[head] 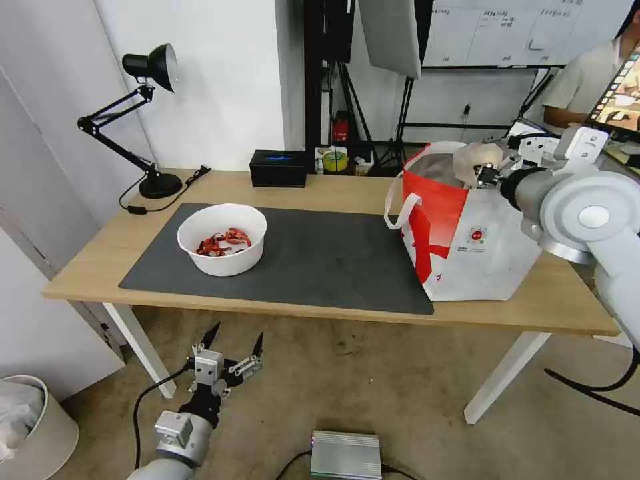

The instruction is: Pick up the trash from the table and place it into the takeout bag.

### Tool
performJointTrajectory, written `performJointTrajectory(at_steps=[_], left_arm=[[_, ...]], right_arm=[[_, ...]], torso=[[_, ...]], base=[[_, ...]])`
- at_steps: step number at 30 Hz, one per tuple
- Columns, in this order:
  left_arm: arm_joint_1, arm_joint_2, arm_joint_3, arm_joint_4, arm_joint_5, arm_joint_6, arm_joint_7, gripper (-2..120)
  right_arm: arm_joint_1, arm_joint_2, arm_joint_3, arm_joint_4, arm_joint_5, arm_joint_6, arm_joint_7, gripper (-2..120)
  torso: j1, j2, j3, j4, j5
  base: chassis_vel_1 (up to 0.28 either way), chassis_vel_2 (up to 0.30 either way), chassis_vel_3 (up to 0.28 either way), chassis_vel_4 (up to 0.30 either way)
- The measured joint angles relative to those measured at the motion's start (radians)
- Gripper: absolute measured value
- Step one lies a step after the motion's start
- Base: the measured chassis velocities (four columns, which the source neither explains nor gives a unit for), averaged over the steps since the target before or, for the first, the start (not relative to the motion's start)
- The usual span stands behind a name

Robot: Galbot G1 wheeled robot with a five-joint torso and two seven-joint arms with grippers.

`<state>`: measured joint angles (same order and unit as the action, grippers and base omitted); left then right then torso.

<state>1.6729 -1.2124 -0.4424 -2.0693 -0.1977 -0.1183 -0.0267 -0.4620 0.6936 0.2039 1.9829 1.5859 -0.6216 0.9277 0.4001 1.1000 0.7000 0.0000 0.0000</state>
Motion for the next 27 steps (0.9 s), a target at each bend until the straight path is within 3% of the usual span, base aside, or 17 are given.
performJointTrajectory(at_steps=[16,21,23,27], left_arm=[[-0.001,-0.003,0.004,0.0,0.004,0.0,0.0,100],[0.0,-0.002,0.002,-0.002,0.004,0.0,0.0,100],[0.006,0.0,0.001,-0.015,-0.011,0.001,0.002,100],[0.008,-0.001,-0.001,-0.019,-0.017,0.004,0.003,100]], right_arm=[[-0.026,-0.028,0.021,0.028,-0.003,0.001,-0.04,92],[-0.04,-0.033,0.03,0.037,-0.037,0.001,-0.067,99],[-0.058,-0.042,0.031,0.052,-0.138,0.019,-0.146,100],[-0.062,-0.043,0.027,0.07,-0.195,0.068,-0.224,100]], torso=[[0.0,0.0,0.0,0.0,0.0],[0.0,0.0,0.0,0.0,0.0],[0.0,0.0,0.0,-0.0001,0.0001],[0.0,0.0,0.0,-0.0001,-0.0001]], base=[[0.0,0.0,0.0,0.0],[0.0,0.0,0.0,0.0],[0.0,0.0,0.0,0.0],[0.0,0.0,0.0,0.0]])
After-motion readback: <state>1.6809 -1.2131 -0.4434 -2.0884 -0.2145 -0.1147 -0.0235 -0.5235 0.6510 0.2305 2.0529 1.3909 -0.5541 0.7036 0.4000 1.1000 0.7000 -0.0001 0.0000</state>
